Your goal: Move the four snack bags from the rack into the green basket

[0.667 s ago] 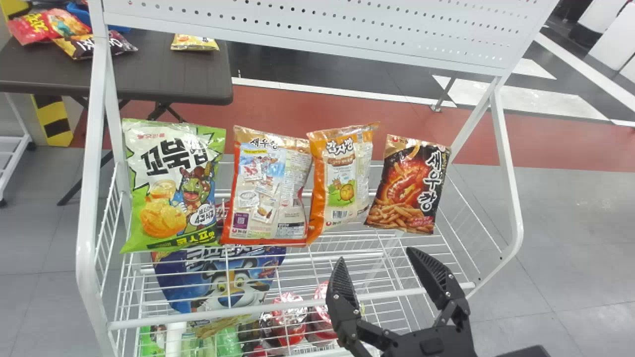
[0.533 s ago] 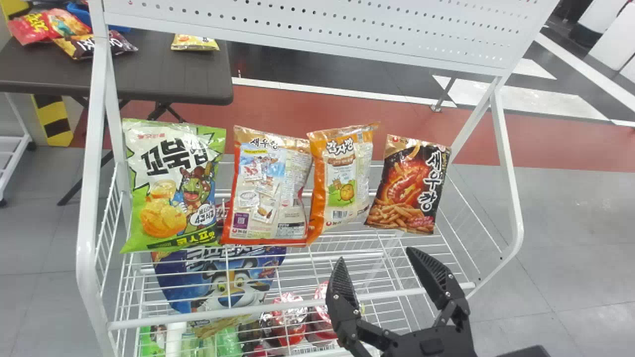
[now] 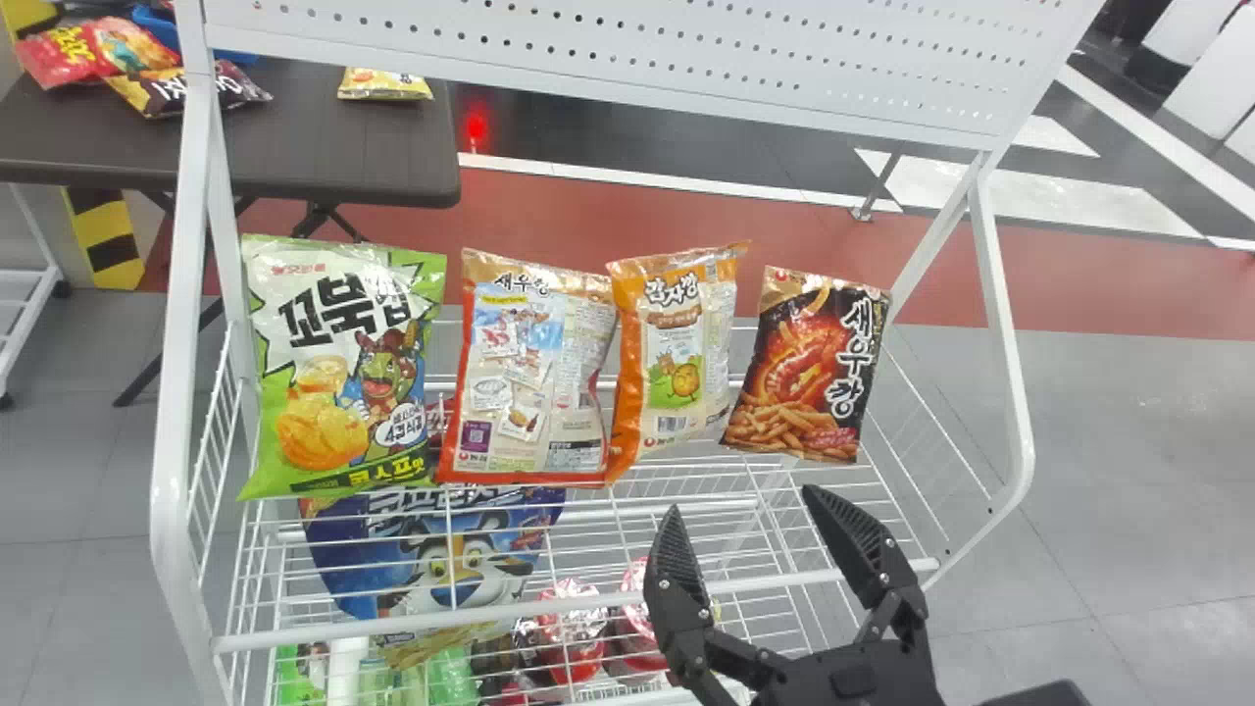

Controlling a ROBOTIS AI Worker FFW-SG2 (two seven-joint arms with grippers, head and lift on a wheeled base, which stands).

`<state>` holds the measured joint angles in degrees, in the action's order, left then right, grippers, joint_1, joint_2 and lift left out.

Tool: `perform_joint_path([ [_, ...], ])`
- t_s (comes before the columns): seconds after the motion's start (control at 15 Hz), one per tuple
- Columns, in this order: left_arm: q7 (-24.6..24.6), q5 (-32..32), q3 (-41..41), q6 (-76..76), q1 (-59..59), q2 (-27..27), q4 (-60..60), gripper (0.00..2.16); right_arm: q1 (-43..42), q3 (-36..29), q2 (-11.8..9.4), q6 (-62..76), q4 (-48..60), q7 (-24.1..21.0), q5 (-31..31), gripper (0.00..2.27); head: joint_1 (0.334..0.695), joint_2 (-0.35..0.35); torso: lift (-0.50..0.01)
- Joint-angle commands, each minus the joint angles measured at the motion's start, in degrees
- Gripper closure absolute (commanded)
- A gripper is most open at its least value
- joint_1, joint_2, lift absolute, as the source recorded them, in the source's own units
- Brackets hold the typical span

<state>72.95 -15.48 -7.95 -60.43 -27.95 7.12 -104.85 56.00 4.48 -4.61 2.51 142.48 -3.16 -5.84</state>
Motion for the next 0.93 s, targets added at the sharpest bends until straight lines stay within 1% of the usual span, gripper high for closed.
perform_joint_path([
  [0.0,0.0,0.01,-0.05,0.0,0.0,0.0,0.0,1.88,-0.54,0.0,-0.04,-0.01,-0.54,0.0,0.3,0.1,0.695,-0.35,0.0],
  [0.13,0.0,0.01,-0.14,0.0,0.0,0.0,0.0,1.88,-4.76,0.0,-0.04,-0.72,-4.32,0.53,1.27,0.1,0.695,-0.35,0.0],
  [0.27,-0.17,0.19,-0.84,0.0,0.35,0.09,0.0,1.88,-14.43,1.49,0.04,-2.3,-12.23,1.23,1.09,0.1,0.695,-0.35,0.0],
  [0.6,-0.08,0.19,-0.93,0.0,0.18,0.26,0.0,1.88,-38.69,10.11,0.48,-11.79,-30.77,1.76,0.39,0.1,0.695,-0.35,0.0],
  [0.67,0.0,0.01,-0.76,0.0,0.18,0.44,0.0,1.88,-42.55,11.87,0.57,-13.2,-33.58,1.76,0.65,0.1,0.695,-0.284,0.0],
  [0.87,-0.08,-0.25,-0.76,0.0,0.44,0.79,0.09,1.88,-50.38,15.91,1.45,-15.83,-39.65,1.76,0.83,0.1,0.695,-0.191,0.0],
])
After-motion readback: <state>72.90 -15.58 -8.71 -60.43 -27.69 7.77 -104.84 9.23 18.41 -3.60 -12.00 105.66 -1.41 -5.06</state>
